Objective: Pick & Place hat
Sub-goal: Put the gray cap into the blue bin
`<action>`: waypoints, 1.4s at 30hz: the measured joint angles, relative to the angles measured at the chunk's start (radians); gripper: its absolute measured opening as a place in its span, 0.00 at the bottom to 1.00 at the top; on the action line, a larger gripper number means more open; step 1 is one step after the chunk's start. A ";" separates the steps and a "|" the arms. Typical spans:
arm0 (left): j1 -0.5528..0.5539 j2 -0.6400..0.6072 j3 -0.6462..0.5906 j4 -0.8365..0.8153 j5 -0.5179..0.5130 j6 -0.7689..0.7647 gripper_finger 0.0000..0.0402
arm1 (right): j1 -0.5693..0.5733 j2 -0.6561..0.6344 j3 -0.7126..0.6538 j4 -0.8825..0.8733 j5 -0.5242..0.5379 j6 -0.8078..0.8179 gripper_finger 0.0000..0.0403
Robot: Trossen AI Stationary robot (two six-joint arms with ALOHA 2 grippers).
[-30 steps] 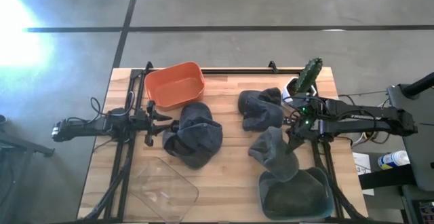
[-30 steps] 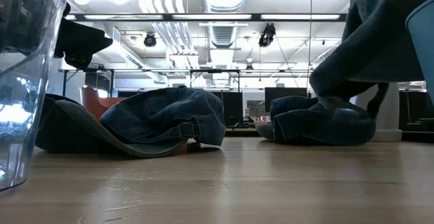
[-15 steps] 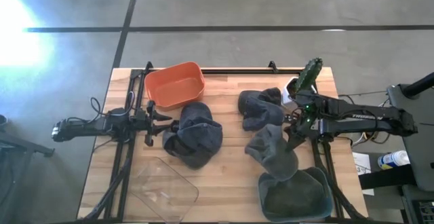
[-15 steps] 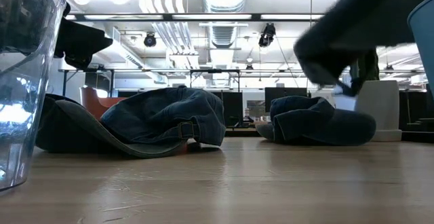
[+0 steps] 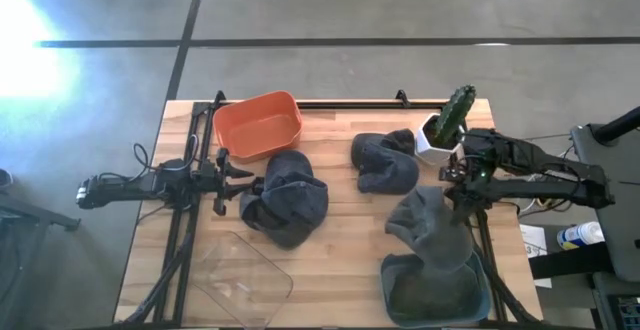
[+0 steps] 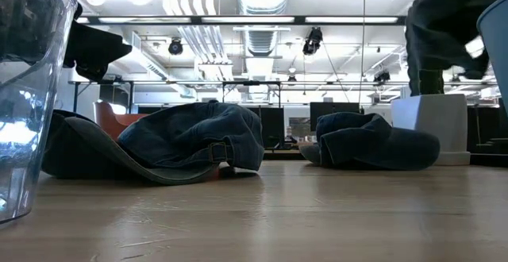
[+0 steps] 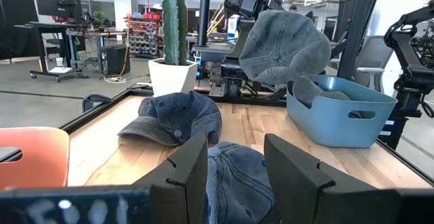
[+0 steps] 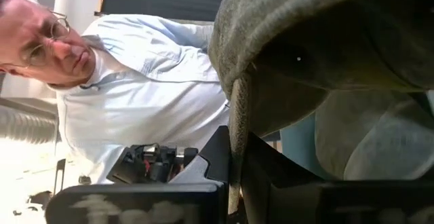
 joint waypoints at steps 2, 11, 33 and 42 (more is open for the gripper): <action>0.000 0.000 0.000 0.000 0.000 0.000 0.35 | 0.000 -0.026 0.003 -0.041 0.003 0.002 0.03; 0.000 0.000 0.000 0.000 0.000 0.000 0.35 | 0.023 -0.080 -0.002 -0.050 0.025 0.021 0.03; 0.000 0.000 0.000 0.000 0.000 0.000 0.35 | 0.221 0.017 0.012 0.819 0.635 0.038 0.03; 0.000 0.000 0.000 0.000 0.000 0.000 0.35 | 0.568 0.097 0.075 0.694 0.997 -0.025 0.03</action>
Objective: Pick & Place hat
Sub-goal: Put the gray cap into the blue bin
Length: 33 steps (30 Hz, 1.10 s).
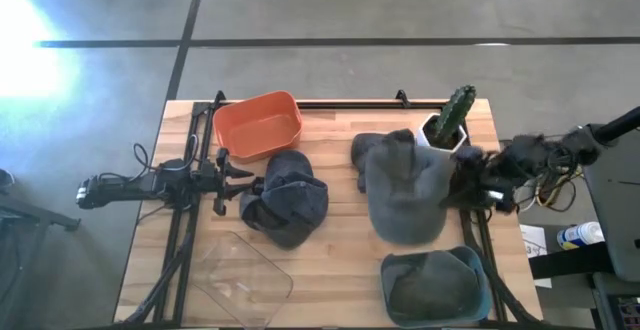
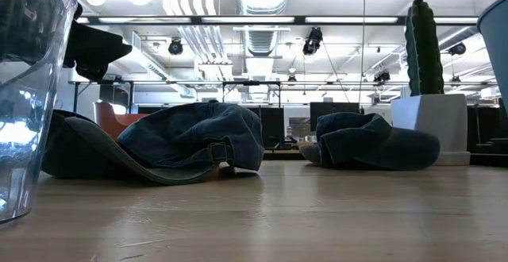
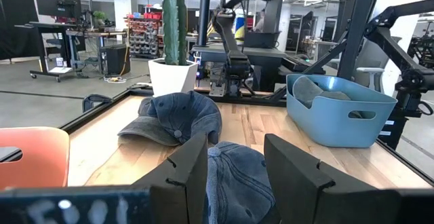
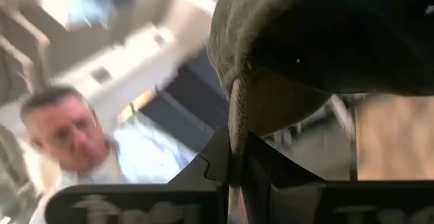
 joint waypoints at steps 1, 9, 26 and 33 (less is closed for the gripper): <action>0.000 0.000 0.000 0.000 0.000 0.000 0.35 | 0.046 0.018 0.011 -0.048 0.033 0.009 0.03; 0.000 0.000 0.000 0.000 0.000 0.000 0.35 | 0.407 0.148 0.115 -0.484 0.290 0.254 0.03; 0.000 0.000 0.000 0.000 0.000 0.000 0.35 | 0.685 0.380 0.077 -0.554 0.343 0.477 0.03; 0.000 0.000 0.000 0.000 0.000 0.000 0.35 | 0.690 0.425 0.030 -0.563 0.098 0.430 0.03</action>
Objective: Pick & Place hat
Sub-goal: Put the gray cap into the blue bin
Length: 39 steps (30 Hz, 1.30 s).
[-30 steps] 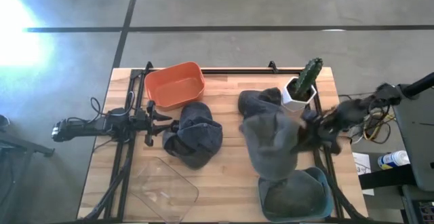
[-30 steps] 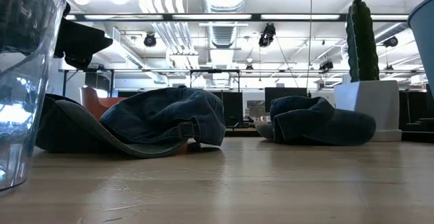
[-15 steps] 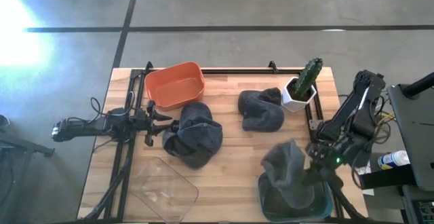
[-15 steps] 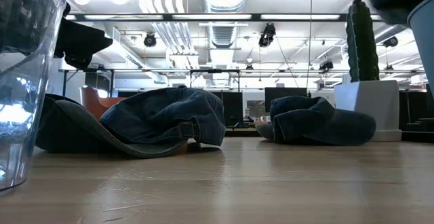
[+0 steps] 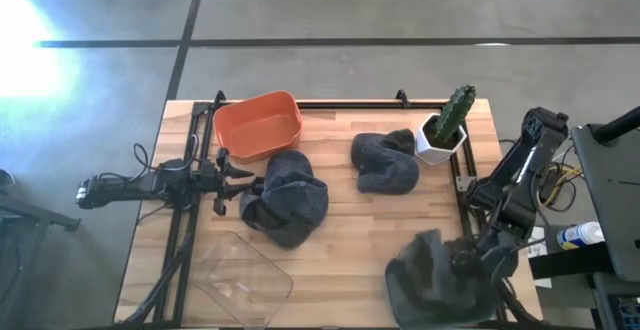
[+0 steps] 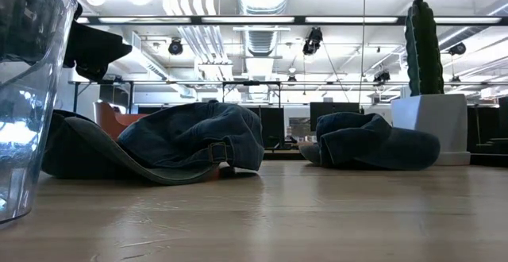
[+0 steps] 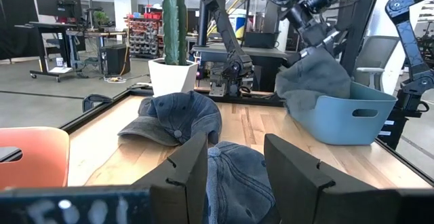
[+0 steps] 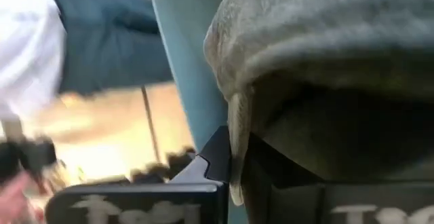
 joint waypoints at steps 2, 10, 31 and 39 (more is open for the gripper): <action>0.000 0.000 0.000 0.000 0.000 0.000 0.35 | 0.000 0.016 -0.005 -0.022 -0.025 -0.069 0.03; 0.000 0.000 0.000 0.000 0.000 0.000 0.35 | -0.011 0.112 -0.013 -0.043 -0.115 -0.348 0.03; 0.000 0.001 0.000 0.000 0.000 0.000 0.35 | -0.167 0.233 -0.021 -0.135 -0.398 -0.734 0.03; 0.000 0.001 0.000 0.000 0.000 0.000 0.35 | -0.323 0.235 -0.019 -0.213 -0.385 -0.863 0.03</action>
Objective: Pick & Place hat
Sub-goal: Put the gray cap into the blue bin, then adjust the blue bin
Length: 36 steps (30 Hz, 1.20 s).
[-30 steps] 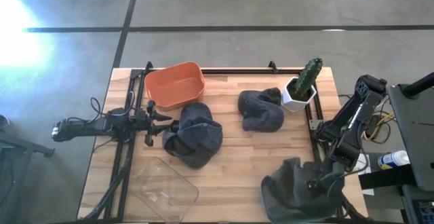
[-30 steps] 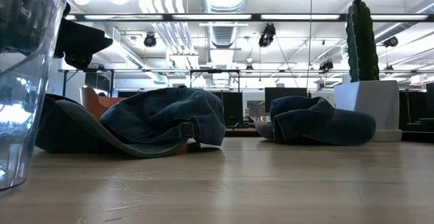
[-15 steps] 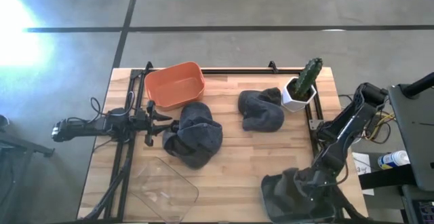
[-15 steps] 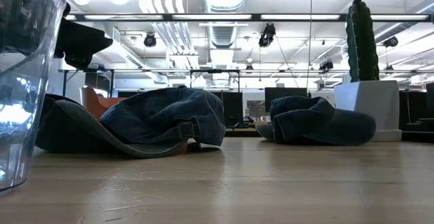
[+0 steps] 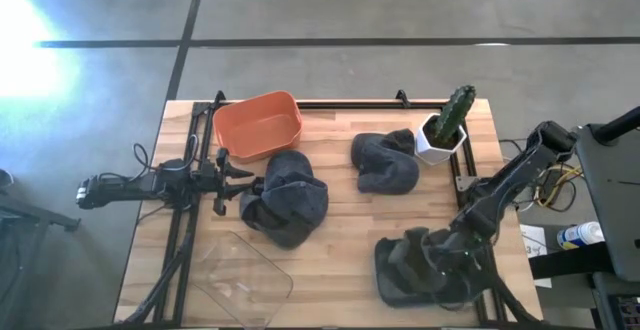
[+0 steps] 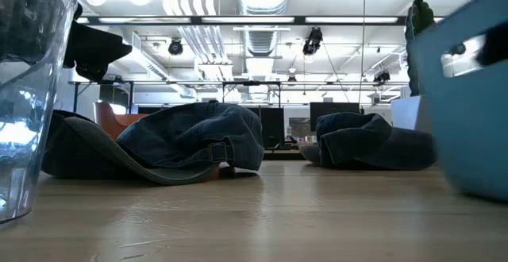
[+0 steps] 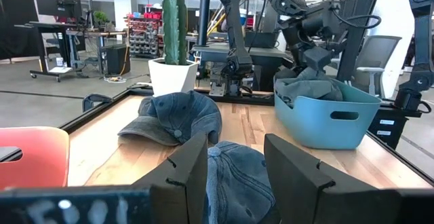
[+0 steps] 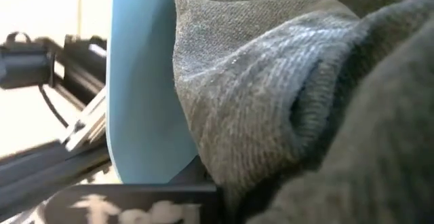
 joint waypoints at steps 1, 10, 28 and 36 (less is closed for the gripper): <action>0.000 0.000 0.000 0.000 0.000 0.000 0.35 | -0.027 0.000 0.000 -0.001 0.001 -0.010 0.03; 0.000 0.000 0.000 0.000 0.000 0.000 0.35 | -0.256 0.005 -0.002 -0.010 0.026 0.082 0.14; 0.000 0.000 0.000 0.000 0.000 0.000 0.35 | -0.270 -0.064 0.271 0.004 -0.045 0.323 0.38; 0.000 0.000 0.000 0.000 0.000 0.000 0.35 | -0.270 -0.075 0.397 -0.199 0.054 0.328 0.37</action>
